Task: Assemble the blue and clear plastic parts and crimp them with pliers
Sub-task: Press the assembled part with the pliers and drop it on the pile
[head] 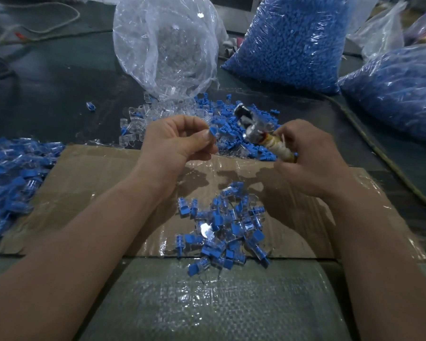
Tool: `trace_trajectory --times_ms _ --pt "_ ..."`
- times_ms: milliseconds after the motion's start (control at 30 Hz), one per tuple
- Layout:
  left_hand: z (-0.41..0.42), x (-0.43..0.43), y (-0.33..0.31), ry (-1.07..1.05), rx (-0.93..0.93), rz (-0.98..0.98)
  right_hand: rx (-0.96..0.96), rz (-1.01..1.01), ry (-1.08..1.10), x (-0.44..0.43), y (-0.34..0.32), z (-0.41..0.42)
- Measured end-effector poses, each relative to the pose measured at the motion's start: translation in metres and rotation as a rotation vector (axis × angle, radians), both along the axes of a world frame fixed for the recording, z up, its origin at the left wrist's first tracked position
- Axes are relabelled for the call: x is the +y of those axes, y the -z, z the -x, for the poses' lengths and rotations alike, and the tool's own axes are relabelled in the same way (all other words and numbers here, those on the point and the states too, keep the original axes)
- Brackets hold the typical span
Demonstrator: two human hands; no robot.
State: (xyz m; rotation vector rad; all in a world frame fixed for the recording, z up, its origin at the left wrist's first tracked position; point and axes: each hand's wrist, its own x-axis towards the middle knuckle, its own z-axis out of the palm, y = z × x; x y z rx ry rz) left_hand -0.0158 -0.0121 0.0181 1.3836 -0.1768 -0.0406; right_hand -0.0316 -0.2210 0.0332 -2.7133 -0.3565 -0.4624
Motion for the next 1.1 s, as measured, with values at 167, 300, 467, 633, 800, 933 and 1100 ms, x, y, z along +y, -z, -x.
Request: trace_trajectory --times_ms 167,300,467,633,800,933,1100 --pt "0.001 -0.002 0.001 -0.049 -0.100 -0.054 0.120 -0.086 -0.009 0.018 0.009 0.000" --pt "0.001 -0.004 0.001 -0.082 -0.109 -0.067 0.185 -0.087 -0.010 0.024 0.012 0.001" --pt "0.003 -0.004 0.001 -0.088 -0.107 -0.074 0.226 -0.084 -0.030 0.026 0.011 0.003" --pt "0.002 -0.004 0.001 -0.092 -0.117 -0.079 0.235 -0.078 -0.033 0.027 0.010 0.004" --pt "0.003 -0.005 0.003 -0.109 -0.137 -0.109 0.239 -0.067 -0.047 0.029 0.008 0.005" --pt "0.004 -0.006 0.003 -0.132 -0.158 -0.136 0.239 -0.084 -0.052 0.031 0.006 0.005" --pt "0.005 -0.007 0.003 -0.169 -0.193 -0.159 0.226 -0.132 -0.048 0.034 0.005 0.005"
